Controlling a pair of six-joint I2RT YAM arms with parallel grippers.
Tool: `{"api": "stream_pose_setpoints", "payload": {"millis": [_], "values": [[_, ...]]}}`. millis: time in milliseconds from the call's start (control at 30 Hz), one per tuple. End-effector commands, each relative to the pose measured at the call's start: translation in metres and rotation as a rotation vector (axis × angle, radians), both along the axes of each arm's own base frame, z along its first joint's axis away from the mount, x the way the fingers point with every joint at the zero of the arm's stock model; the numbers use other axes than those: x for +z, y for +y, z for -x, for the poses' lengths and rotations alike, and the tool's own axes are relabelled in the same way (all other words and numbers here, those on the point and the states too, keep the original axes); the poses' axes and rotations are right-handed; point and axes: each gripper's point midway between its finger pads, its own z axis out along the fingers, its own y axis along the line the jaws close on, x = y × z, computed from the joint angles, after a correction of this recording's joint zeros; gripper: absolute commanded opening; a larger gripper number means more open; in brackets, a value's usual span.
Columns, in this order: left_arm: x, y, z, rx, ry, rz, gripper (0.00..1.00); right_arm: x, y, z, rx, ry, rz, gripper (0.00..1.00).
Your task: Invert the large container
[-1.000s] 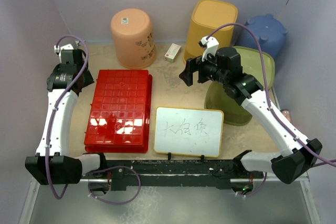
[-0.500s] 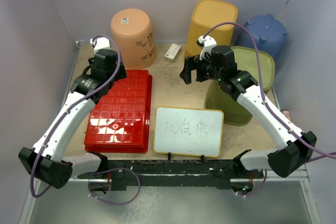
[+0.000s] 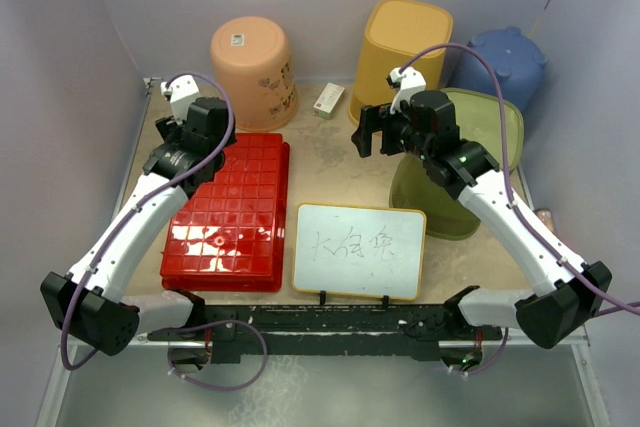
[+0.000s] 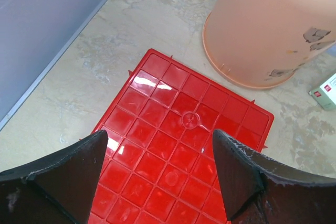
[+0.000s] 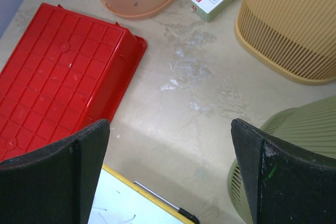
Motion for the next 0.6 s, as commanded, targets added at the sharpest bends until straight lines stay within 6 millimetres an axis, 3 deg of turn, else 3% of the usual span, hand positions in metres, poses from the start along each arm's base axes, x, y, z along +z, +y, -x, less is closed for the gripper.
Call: {"api": "stream_pose_setpoints", "payload": {"millis": [0,567], "values": [[0.033,0.008,0.002,0.057,-0.181,0.068,0.78,0.030,-0.007,-0.001,-0.046,-0.110,-0.071,1.00],[0.045,0.013,0.011,0.046,-0.290,0.091,0.78,0.038,-0.012,0.002,-0.072,-0.151,-0.107,1.00]]}}
